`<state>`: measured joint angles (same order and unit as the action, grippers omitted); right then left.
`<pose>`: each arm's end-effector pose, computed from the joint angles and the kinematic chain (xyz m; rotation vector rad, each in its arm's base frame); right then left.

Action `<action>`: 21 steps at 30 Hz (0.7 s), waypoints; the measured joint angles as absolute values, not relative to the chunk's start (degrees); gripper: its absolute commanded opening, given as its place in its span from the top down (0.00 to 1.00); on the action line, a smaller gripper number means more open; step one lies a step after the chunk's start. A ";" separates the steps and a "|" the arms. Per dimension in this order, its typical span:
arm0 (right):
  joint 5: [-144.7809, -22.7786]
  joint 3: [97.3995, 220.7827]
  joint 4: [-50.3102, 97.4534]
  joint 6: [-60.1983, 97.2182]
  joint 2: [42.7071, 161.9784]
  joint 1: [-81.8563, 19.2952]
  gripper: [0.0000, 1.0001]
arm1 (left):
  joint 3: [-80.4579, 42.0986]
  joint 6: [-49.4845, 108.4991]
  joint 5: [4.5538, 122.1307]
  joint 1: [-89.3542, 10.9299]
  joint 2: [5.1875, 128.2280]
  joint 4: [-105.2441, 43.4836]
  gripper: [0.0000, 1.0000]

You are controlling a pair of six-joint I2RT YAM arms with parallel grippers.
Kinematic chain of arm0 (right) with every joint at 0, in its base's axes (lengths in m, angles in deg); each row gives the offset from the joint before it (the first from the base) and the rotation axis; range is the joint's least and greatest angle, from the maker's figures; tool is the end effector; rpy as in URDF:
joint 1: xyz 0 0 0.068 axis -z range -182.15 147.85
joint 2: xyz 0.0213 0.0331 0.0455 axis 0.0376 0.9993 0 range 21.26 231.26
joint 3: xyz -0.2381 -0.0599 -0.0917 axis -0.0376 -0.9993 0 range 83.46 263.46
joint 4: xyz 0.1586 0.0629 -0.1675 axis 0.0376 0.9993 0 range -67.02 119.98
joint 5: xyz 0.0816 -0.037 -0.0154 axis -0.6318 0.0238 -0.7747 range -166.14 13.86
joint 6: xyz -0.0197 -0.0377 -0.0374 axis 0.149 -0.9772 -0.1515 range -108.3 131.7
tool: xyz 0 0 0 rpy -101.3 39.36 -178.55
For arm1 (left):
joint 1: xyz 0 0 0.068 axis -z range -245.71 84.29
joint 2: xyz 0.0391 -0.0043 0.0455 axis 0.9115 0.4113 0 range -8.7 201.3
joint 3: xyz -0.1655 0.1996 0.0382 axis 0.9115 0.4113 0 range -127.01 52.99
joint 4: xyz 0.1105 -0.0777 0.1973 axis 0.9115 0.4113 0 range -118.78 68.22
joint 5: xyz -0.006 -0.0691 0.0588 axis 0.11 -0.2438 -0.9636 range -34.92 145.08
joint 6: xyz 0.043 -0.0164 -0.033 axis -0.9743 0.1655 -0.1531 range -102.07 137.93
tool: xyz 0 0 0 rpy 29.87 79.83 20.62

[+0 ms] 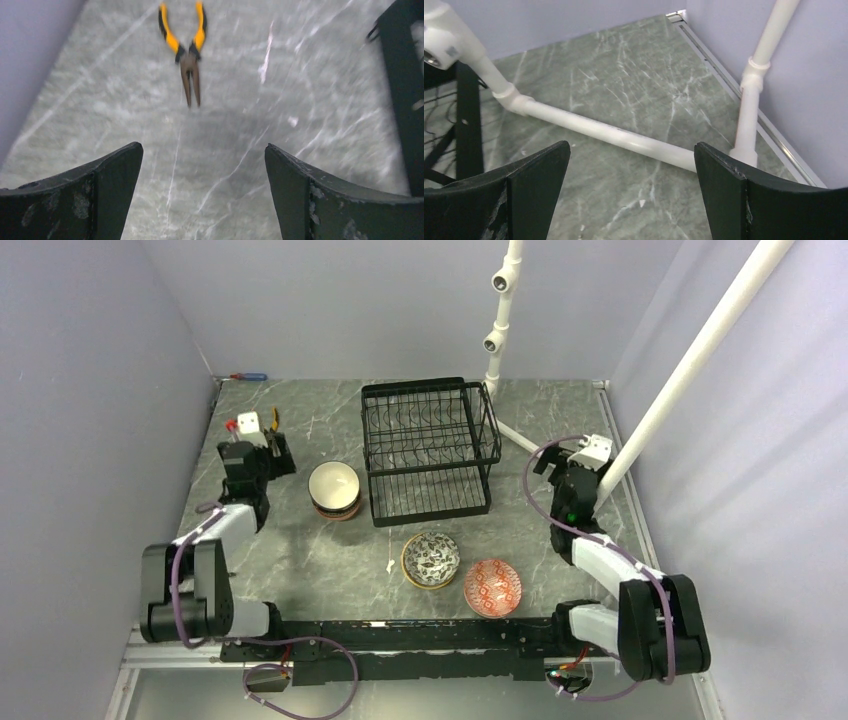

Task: Load the bowls into the dish rack
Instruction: Adjust the bowl at the center of the board.

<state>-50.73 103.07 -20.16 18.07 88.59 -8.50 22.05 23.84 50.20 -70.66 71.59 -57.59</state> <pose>0.2255 0.0080 0.2149 0.3358 1.6119 -0.1963 0.2717 0.0269 0.1944 -0.2391 1.9136 0.0708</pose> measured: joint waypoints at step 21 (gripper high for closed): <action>-71.67 128.43 18.88 25.87 79.83 -8.50 0.00 | 2.01 53.78 42.98 -70.57 37.39 -7.24 0.03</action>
